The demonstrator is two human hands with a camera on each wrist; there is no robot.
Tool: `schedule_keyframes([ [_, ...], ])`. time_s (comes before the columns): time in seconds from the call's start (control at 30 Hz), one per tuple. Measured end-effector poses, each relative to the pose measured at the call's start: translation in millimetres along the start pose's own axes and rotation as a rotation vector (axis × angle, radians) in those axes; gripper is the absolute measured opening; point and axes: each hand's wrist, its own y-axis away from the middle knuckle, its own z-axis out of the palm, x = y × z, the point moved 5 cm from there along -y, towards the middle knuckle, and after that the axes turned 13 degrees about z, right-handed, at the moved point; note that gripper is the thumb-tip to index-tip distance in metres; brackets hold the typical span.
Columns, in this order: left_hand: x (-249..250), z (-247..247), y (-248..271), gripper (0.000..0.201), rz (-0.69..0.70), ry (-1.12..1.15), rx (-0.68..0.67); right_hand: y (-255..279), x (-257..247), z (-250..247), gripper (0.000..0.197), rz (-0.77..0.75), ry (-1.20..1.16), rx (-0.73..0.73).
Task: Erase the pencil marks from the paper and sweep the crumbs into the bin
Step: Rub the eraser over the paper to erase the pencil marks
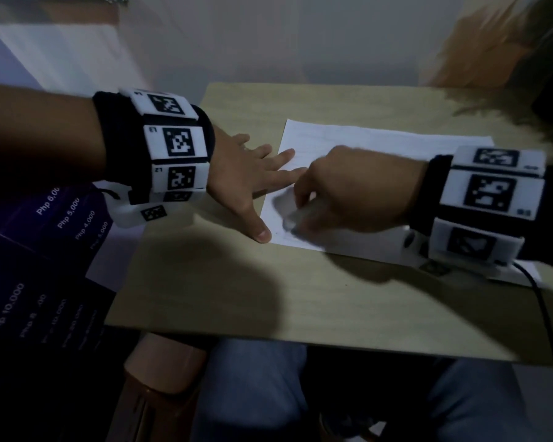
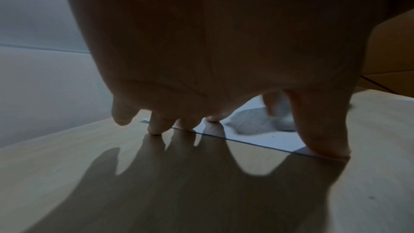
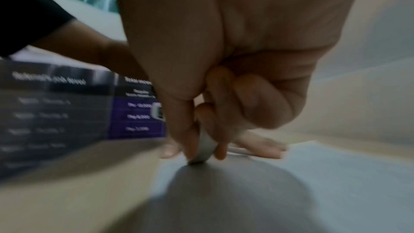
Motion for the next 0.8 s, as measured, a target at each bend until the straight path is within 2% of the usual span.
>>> schedule_keyframes([
  [0.07, 0.4, -0.5, 0.2, 0.117, 0.000, -0.004, 0.004, -4.5, 6.3, -3.4, 0.028, 0.032, 0.045, 0.079],
  [0.13, -0.1, 0.1, 1.5, 0.118, -0.008, 0.004, 0.002, 4.6, -1.3, 2.6, 0.027, -0.010, 0.092, 0.108],
  [0.2, 0.7, 0.8, 1.7, 0.119, -0.008, 0.015, 0.006, 13.4, -8.3, 9.9, 0.030, -0.045, 0.032, 0.033],
  [0.27, 1.2, -0.6, 1.1, 0.118, -0.013, 0.000, 0.007, 8.9, -4.6, 6.5, 0.032, -0.015, 0.005, -0.007],
  [0.4, 2.2, -2.1, 0.5, 0.117, -0.019, -0.021, -0.002, 2.3, 5.9, -1.6, 0.029, 0.018, 0.070, 0.098],
  [0.47, 1.5, -0.7, 2.0, 0.118, -0.017, -0.002, 0.002, 13.1, -5.5, 5.9, 0.029, -0.062, 0.076, 0.053],
  [0.53, 2.1, 0.2, 2.2, 0.116, -0.010, 0.007, 0.007, 14.9, -9.6, 8.3, 0.028, -0.080, 0.021, -0.038],
  [0.7, 4.9, -4.5, 0.3, 0.111, -0.006, -0.030, -0.006, -3.1, 9.9, -1.5, 0.024, 0.002, 0.090, 0.088],
  [0.8, 6.3, -5.3, 1.7, 0.109, 0.000, -0.014, 0.000, 10.8, -2.4, 8.9, 0.034, -0.063, 0.059, 0.011],
])
